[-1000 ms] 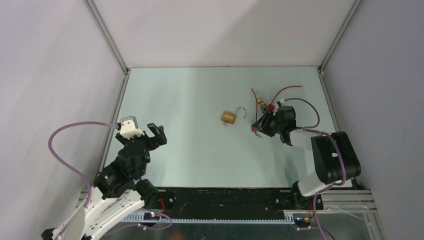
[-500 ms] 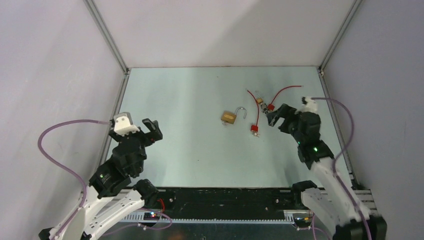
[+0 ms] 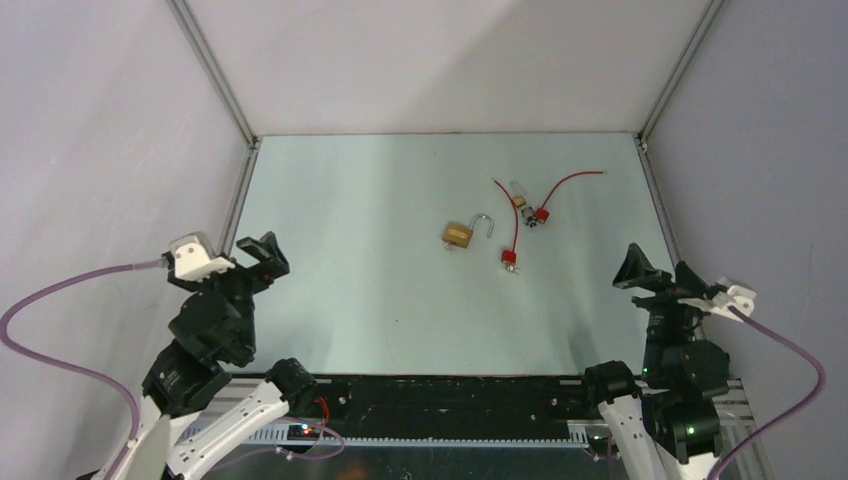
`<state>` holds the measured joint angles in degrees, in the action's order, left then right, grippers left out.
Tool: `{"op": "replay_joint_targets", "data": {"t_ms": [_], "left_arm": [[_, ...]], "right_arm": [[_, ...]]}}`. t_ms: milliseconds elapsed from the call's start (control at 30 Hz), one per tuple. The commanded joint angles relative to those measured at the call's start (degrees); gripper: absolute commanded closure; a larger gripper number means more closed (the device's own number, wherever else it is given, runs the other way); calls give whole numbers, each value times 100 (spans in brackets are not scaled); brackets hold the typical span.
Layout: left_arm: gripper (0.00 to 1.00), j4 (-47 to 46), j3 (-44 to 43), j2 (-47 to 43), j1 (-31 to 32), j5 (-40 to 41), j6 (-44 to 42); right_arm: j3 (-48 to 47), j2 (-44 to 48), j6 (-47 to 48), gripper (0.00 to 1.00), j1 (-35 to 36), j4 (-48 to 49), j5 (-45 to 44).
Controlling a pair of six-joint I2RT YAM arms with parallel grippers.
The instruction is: Unlock with the key
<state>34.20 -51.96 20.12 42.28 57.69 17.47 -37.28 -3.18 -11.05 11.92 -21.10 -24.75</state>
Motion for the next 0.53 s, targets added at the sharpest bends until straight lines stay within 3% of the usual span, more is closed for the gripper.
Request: {"op": "replay_joint_targets", "data": {"t_ms": [0,500], "left_arm": [[0,-150,22,-308,-27,329,-157],[0,-144,437,-1164,-24,311,335]], "right_arm": [[-59,420,543,1,-12,-129,-532],[-38,611,722,1,-8,-77,-394]]}}
